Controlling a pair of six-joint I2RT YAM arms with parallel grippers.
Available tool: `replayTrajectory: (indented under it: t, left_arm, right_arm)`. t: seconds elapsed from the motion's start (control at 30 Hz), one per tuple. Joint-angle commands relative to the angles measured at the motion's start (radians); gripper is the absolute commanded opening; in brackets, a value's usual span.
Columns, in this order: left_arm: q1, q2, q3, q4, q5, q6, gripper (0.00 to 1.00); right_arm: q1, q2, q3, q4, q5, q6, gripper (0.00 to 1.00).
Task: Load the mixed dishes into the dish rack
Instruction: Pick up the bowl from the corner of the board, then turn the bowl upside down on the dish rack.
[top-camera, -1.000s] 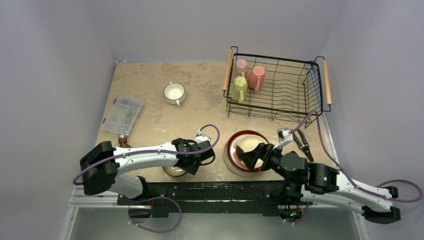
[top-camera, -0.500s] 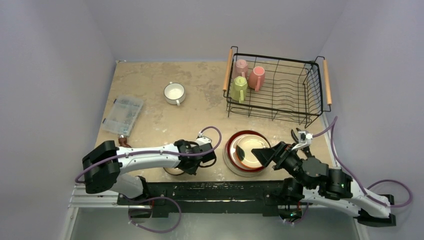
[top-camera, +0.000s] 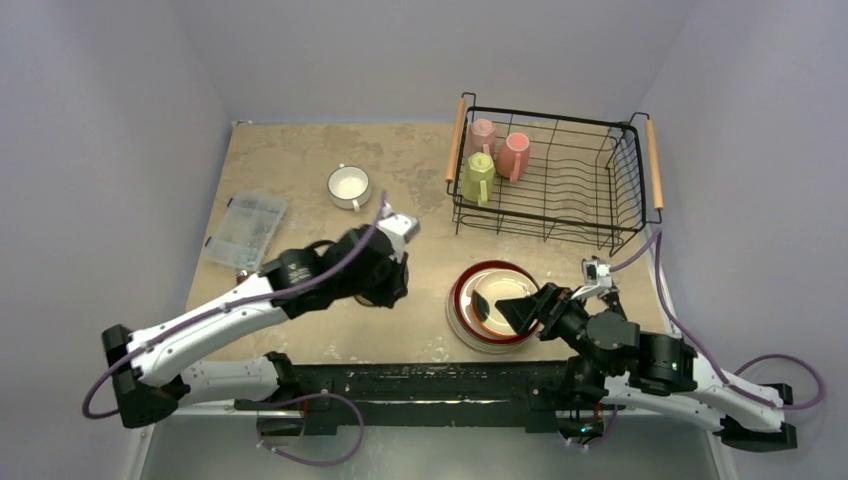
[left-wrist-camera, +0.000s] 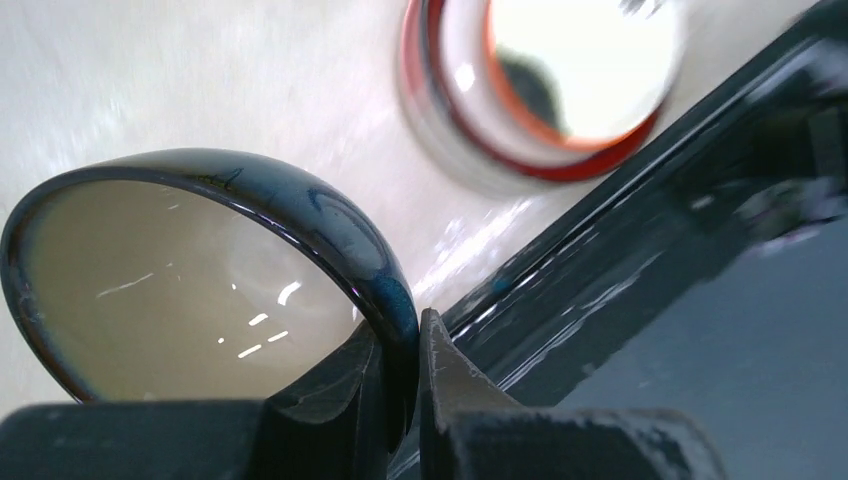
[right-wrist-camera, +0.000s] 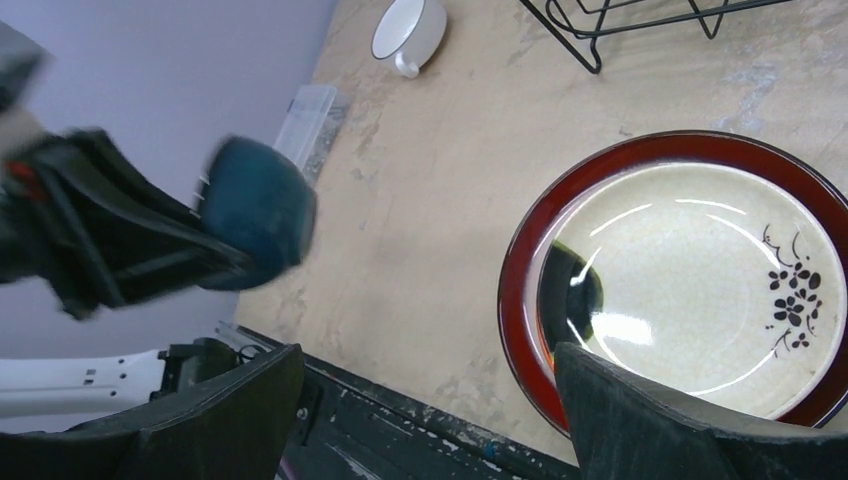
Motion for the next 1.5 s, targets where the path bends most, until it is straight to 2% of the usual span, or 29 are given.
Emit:
replayTrajectory:
  t: [0.0, 0.13, 0.23, 0.33, 0.47, 0.53, 0.6, 0.63, 0.7, 0.87, 1.03, 1.1, 1.17, 1.23, 1.33, 1.37, 1.4, 1.47]
  left_arm:
    - [0.18, -0.149, 0.111, 0.212, 0.318, 0.113, 0.0]
    - [0.361, -0.178, 0.126, 0.399, 0.595, 0.038, 0.0]
    - [0.476, -0.151, 0.097, 0.605, 0.812, -0.092, 0.0]
    - [0.562, -0.095, 0.012, 0.97, 1.005, -0.303, 0.0]
    - [0.645, 0.053, -0.049, 1.422, 1.213, -0.584, 0.0]
    - [0.665, 0.174, -0.067, 1.75, 1.289, -0.793, 0.0]
    - [0.677, 0.299, -0.064, 2.125, 1.332, -1.061, 0.0]
    - [0.681, 0.355, -0.051, 2.235, 1.346, -1.171, 0.0]
    - [0.687, 0.403, -0.045, 2.249, 1.374, -1.206, 0.0]
    - [0.699, 0.368, -0.1, 2.248, 1.373, -1.157, 0.0]
    - [0.699, 0.385, -0.11, 2.243, 1.361, -1.166, 0.0]
    - [0.701, 0.38, -0.133, 2.194, 1.327, -1.138, 0.0]
    - [0.707, 0.351, -0.182, 2.066, 1.262, -1.062, 0.0]
    - [0.712, 0.298, -0.227, 1.871, 1.189, -0.943, 0.0]
    - [0.719, 0.181, -0.233, 1.433, 1.065, -0.689, 0.0]
    - [0.721, 0.143, -0.216, 1.208, 0.99, -0.601, 0.0]
    - [0.722, 0.115, -0.2, 1.101, 0.943, -0.523, 0.0]
    - [0.725, 0.078, -0.182, 0.994, 0.89, -0.473, 0.0]
  right_arm:
    - [0.003, 0.055, 0.008, 0.012, 0.021, 0.019, 0.97]
    - [0.003, 0.102, 0.011, 0.013, 0.015, 0.026, 0.97]
    - [0.003, 0.137, 0.016, 0.021, 0.014, 0.026, 0.98]
    - [0.003, 0.181, 0.026, 0.047, 0.012, 0.016, 0.98]
    - [0.003, 0.278, 0.053, 0.099, -0.004, -0.011, 0.99]
    - [0.002, 0.345, 0.077, 0.129, -0.018, -0.031, 0.99]
    - [0.003, 0.426, 0.106, 0.147, -0.017, -0.041, 0.99]
    - [0.003, 0.461, 0.117, 0.164, -0.017, -0.053, 0.99]
    - [0.003, 0.527, 0.138, 0.202, -0.017, -0.081, 0.99]
    - [0.002, 0.663, 0.211, 0.278, -0.004, -0.14, 0.99]
    - [-0.01, 0.717, 0.251, 0.362, -0.01, -0.208, 0.99]
    - [-0.017, 0.734, 0.258, 0.376, -0.009, -0.226, 0.99]
    - [-0.026, 0.77, 0.289, 0.36, -0.002, -0.24, 0.99]
    - [-0.026, 0.819, 0.359, 0.321, 0.023, -0.27, 0.99]
    - [-0.02, 0.927, 0.484, 0.253, 0.055, -0.329, 0.99]
    - [-0.015, 0.962, 0.517, 0.24, 0.065, -0.346, 0.99]
    - [-0.009, 0.996, 0.544, 0.24, 0.072, -0.374, 0.99]
    - [0.008, 1.055, 0.585, 0.275, 0.092, -0.427, 0.99]
